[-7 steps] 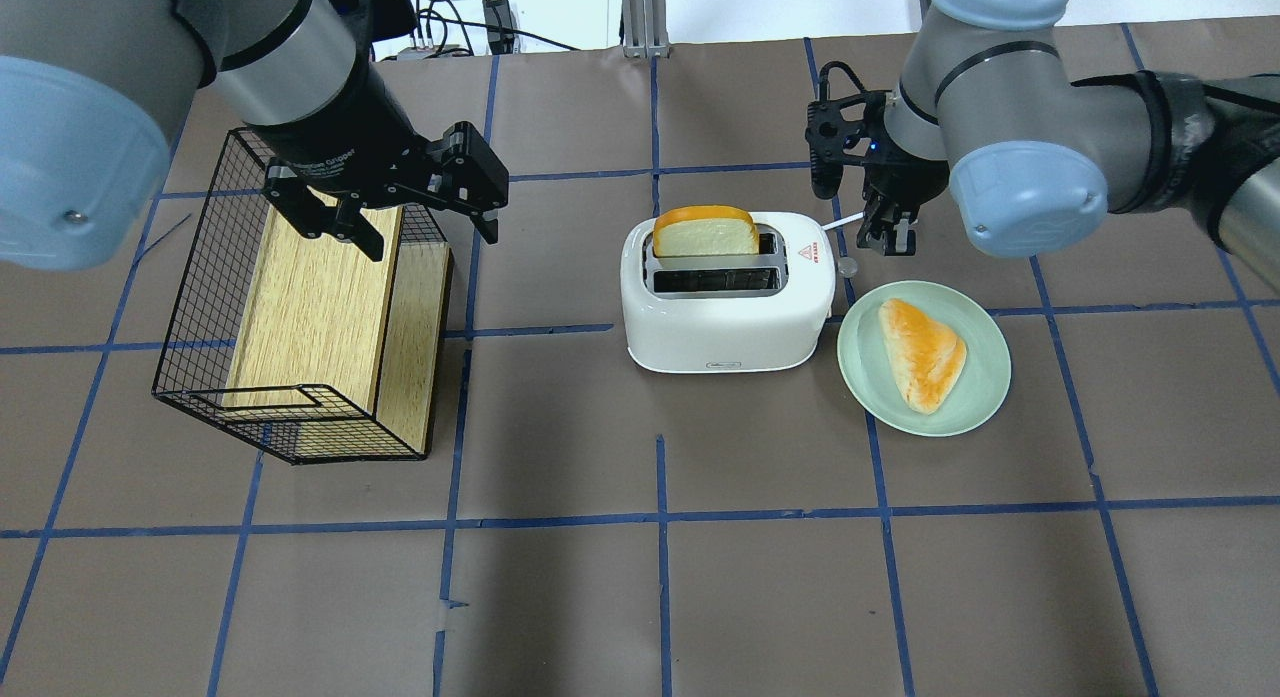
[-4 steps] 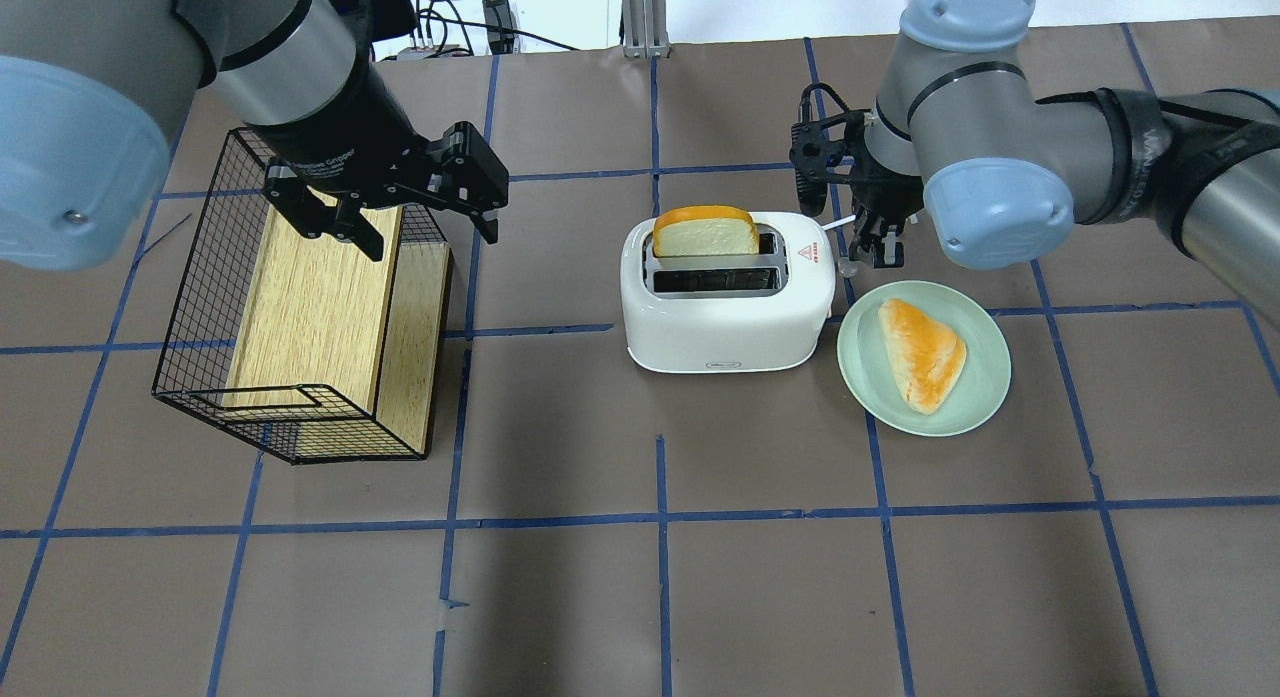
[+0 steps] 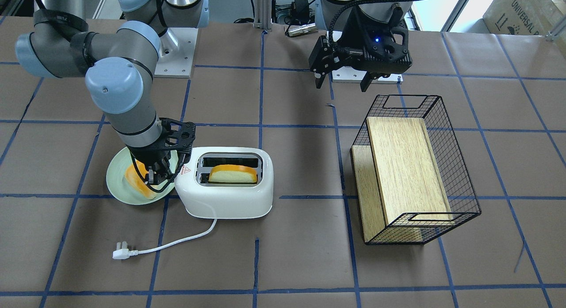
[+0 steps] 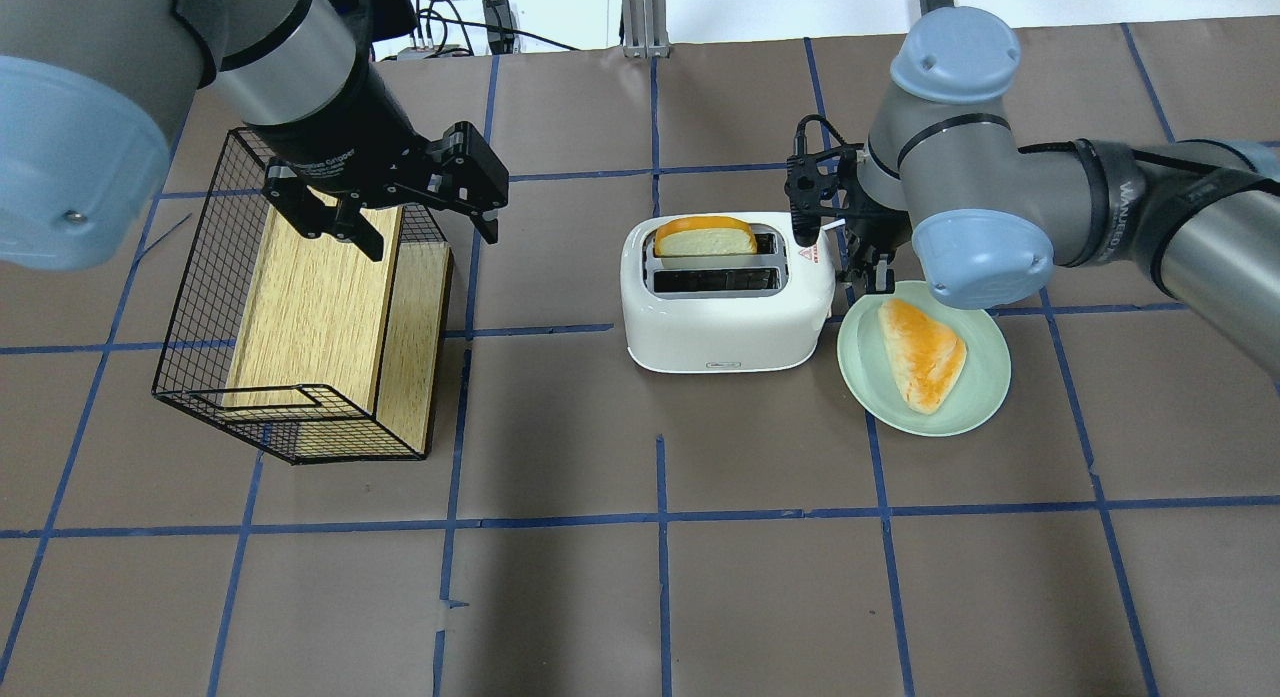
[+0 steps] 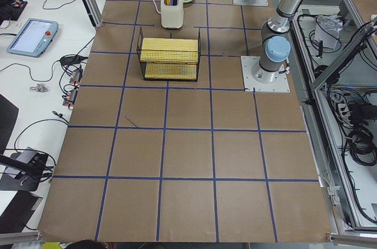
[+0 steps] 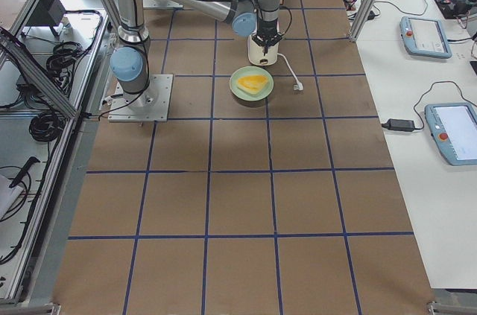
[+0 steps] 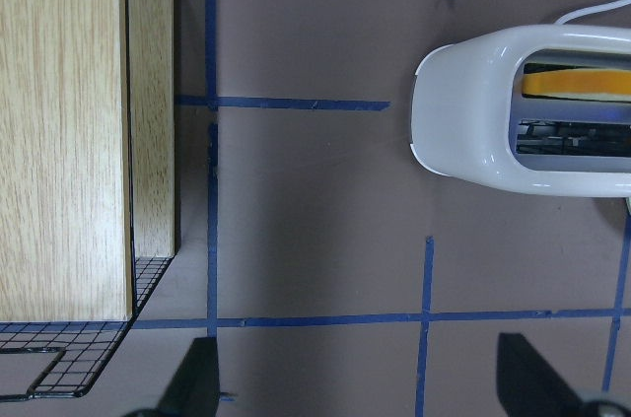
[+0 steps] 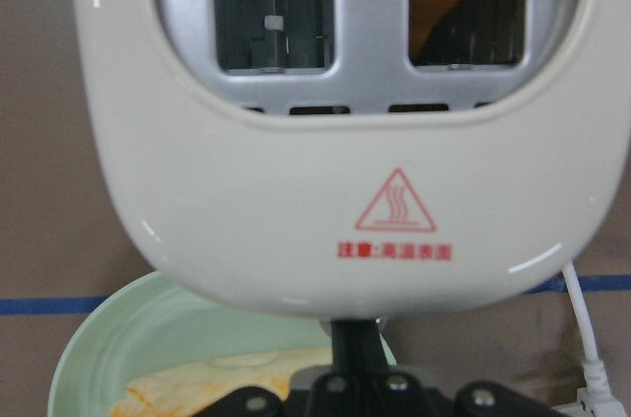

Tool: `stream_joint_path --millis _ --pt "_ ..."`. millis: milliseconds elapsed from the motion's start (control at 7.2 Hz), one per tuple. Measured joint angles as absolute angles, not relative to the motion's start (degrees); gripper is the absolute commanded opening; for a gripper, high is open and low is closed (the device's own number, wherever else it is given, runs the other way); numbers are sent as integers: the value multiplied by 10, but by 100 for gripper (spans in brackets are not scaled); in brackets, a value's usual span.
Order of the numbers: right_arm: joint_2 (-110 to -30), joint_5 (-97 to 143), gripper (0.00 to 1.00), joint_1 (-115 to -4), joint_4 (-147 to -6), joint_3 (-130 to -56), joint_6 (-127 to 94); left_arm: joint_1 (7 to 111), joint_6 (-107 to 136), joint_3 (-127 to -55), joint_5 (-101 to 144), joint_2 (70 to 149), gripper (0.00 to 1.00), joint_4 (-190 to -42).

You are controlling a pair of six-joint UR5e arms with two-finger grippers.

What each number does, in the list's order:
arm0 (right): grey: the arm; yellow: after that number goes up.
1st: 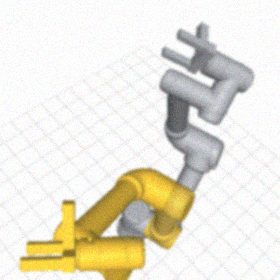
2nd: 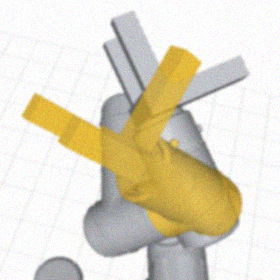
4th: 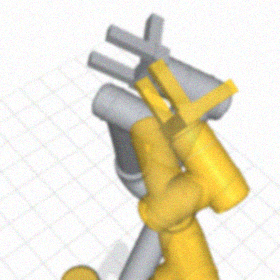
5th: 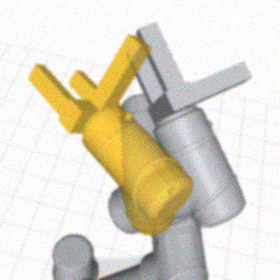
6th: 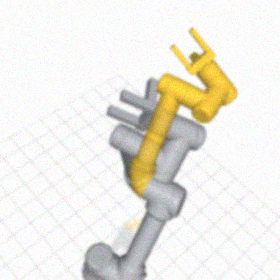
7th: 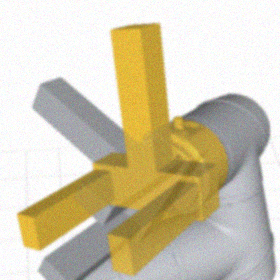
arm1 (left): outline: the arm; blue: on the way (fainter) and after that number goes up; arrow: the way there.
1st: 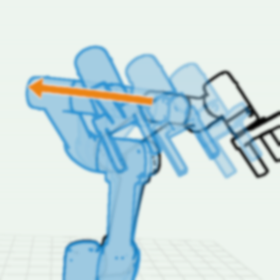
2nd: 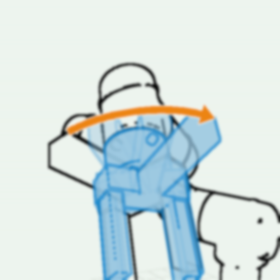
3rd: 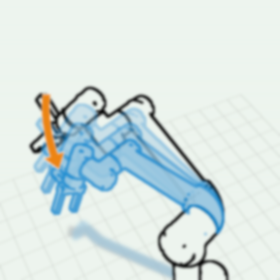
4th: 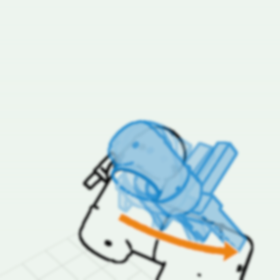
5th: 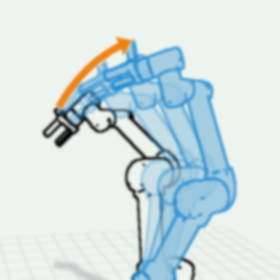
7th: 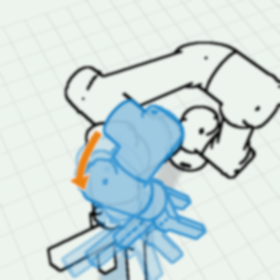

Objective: Press toaster with right arm
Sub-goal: 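Lower the right gripper to press the toaster lever down, then raise the right gripper up and away from the toaster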

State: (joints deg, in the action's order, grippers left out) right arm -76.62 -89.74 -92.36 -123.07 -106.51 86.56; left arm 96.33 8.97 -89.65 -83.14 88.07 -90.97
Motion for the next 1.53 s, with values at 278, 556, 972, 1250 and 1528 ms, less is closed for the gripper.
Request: stream_joint_path --millis 278,556,972,1250,1528 --pt "-764 -896 12 -923 -1256 -1081 866 963 90 -896 -831 881 100 -910" --pt "-758 -894 12 -923 -1266 -1085 866 963 90 -896 -831 881 100 -910" --pt "-755 -892 12 -923 -1268 -1086 865 963 90 -896 -831 881 100 -910" --pt "-753 -891 12 -923 -1269 -1086 865 963 90 -896 -831 881 100 -910" --pt "-751 -891 13 -922 -1268 -1086 864 963 90 -896 -831 881 100 -910"
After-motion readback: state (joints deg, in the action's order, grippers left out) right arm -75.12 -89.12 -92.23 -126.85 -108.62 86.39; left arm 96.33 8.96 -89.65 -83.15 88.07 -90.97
